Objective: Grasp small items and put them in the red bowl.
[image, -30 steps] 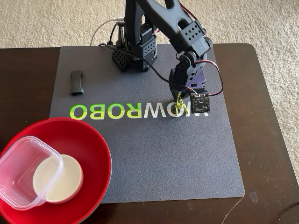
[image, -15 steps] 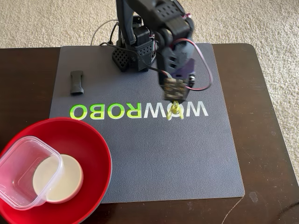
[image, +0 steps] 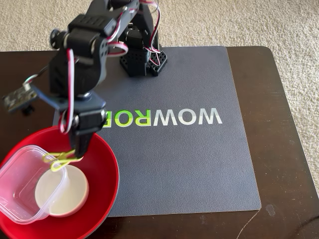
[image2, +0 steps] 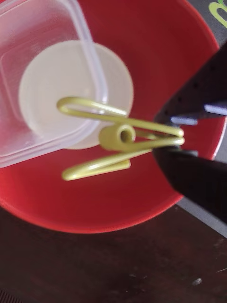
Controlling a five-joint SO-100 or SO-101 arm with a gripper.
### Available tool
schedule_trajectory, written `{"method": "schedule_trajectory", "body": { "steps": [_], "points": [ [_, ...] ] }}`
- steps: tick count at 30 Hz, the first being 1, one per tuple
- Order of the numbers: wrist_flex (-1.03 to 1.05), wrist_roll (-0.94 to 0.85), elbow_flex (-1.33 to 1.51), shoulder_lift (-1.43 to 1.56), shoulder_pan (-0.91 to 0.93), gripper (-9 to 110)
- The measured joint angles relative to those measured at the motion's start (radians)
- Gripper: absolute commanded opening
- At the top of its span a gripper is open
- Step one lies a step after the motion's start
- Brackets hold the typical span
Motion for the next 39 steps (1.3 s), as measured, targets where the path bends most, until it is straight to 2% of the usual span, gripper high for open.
{"method": "schedule_trajectory", "body": {
  "steps": [2, 3, 5, 8, 14, 20, 24, 26, 29, 32, 35, 39],
  "points": [
    [0.008, 0.015, -0.029, -0.048, 0.000, 5],
    [0.012, 0.015, -0.032, -0.055, 0.000, 16],
    [0.020, 0.015, -0.038, -0.058, 0.000, 30],
    [0.037, 0.025, -0.040, -0.072, 0.000, 38],
    [0.078, 0.054, -0.040, -0.078, -0.002, 36],
    [0.311, 0.130, 0.003, 0.069, -0.035, 35],
    [0.456, 0.331, 0.284, 0.394, -0.061, 34],
    [0.466, 0.465, 0.488, 0.601, 0.017, 34],
    [0.457, 0.555, 0.738, 0.851, 0.233, 34],
    [0.324, 0.477, 0.913, 0.950, 0.411, 34],
    [0.190, 0.272, 0.997, 0.910, 0.523, 29],
    [0.143, -0.048, 0.997, 0.739, 0.566, 27]
  ]
}}
